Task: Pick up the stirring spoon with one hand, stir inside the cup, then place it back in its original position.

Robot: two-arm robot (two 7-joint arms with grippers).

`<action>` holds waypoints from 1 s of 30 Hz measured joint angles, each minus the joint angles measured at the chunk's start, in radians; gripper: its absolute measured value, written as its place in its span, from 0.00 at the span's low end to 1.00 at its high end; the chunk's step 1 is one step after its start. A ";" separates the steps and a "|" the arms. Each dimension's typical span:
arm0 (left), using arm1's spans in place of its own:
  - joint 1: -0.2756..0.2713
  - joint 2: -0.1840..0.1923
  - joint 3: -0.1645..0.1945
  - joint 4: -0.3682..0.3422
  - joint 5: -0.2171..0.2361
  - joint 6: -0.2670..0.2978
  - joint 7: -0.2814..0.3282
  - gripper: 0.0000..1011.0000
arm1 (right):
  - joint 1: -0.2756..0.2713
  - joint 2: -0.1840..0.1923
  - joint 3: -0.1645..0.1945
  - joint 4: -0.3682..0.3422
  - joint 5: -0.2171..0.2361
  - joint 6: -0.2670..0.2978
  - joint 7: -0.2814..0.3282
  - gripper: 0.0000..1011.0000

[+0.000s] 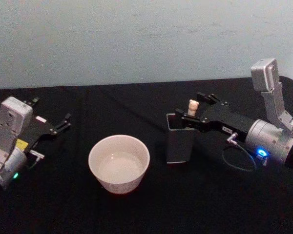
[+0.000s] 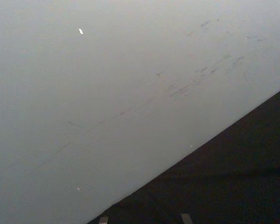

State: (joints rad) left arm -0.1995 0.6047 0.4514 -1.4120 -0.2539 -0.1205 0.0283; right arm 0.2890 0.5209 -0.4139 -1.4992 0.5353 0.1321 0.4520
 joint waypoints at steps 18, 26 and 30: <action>0.000 0.000 0.000 0.000 0.000 0.000 0.000 0.99 | -0.064 -0.101 0.095 -0.037 -0.072 -0.192 -0.190 0.99; 0.000 0.000 0.000 0.000 0.000 0.000 0.000 0.99 | -0.063 -0.180 0.125 0.021 -0.242 -0.237 -0.421 0.99; 0.000 0.000 0.000 0.000 0.000 0.000 0.000 0.99 | -0.064 -0.187 0.124 0.058 -0.290 -0.218 -0.454 0.99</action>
State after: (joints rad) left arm -0.1995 0.6047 0.4514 -1.4120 -0.2539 -0.1205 0.0283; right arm 0.2246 0.3342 -0.2899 -1.4413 0.2454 -0.0860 -0.0023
